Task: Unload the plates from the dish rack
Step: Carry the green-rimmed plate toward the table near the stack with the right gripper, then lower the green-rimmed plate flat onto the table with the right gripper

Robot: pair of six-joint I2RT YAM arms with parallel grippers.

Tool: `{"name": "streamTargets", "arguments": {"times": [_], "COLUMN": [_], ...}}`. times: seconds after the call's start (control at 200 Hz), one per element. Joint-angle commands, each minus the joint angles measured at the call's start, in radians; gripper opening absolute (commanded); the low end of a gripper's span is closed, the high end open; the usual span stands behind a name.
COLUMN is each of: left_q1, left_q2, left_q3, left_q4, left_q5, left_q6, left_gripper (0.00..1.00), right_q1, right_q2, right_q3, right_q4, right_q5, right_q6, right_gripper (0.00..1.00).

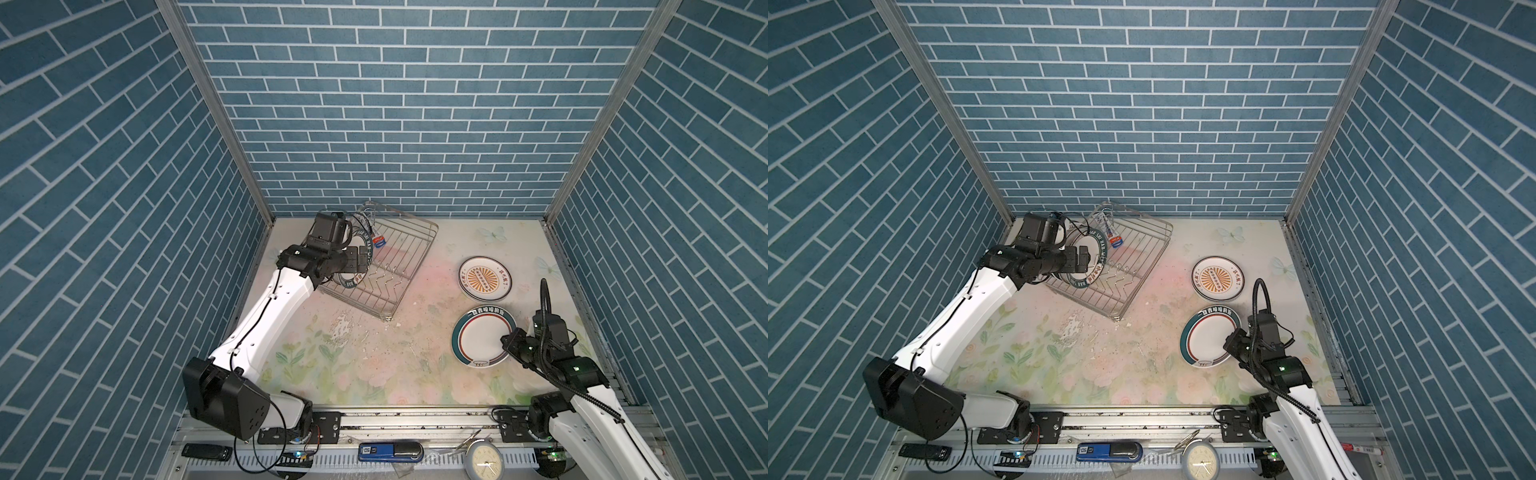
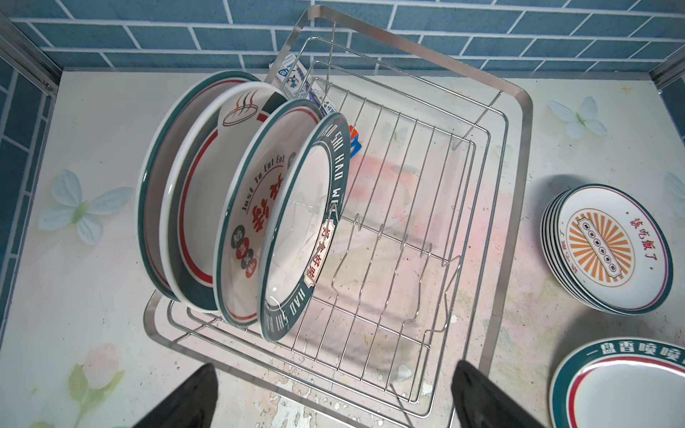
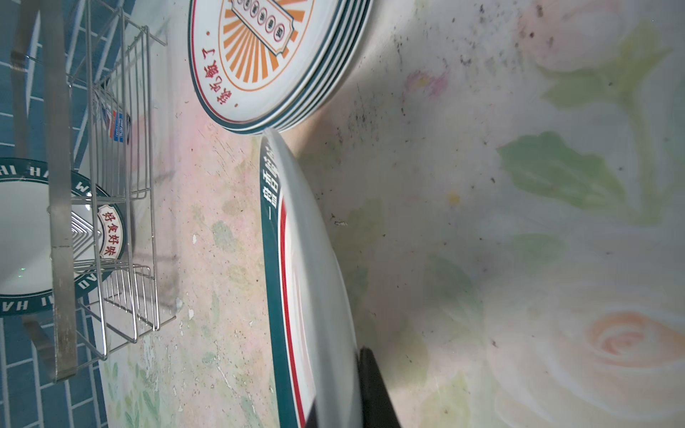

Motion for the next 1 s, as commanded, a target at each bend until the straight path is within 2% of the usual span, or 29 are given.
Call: {"name": "streamTargets", "arguments": {"times": [0.0,0.295,0.36,0.48,0.54,0.935,0.995], "left_q1": [0.005,0.005,0.005,0.005,0.006,0.005,0.005], "left_q2": [-0.005,0.002,0.000,0.000,0.001,0.000,0.001], "left_q3": [0.025,0.030,0.030,0.032,0.035,0.038,0.037], "left_q4": [-0.012,-0.015,-0.015,-0.017,-0.019,-0.021,-0.021], "left_q5": [0.004,-0.011,-0.011,-0.006,-0.003,0.001,0.001], "left_q6": [0.012,0.011,0.013,0.015,0.018,0.020,0.021], "left_gripper": [0.99,0.99,0.99,0.99,0.99,0.99,0.99], "right_q1": [0.009,0.029,0.032,0.036,0.037,0.043,0.046], "right_q2": [0.034,0.130,0.139,0.143,0.143,0.217,0.231], "right_q3": [-0.038,-0.073,-0.076,-0.084,-0.086,-0.110,-0.109], "right_q4": [0.116,0.233,0.242,0.256,0.258,0.338,0.347], "right_q5": [-0.046,-0.066,-0.068,-0.072,-0.074,-0.098,-0.098], "right_q6": [0.051,0.071,0.075,0.085,0.089,0.092,0.092], "right_gripper": [0.00,0.00,0.04,0.22,0.26,0.37,0.42]}}
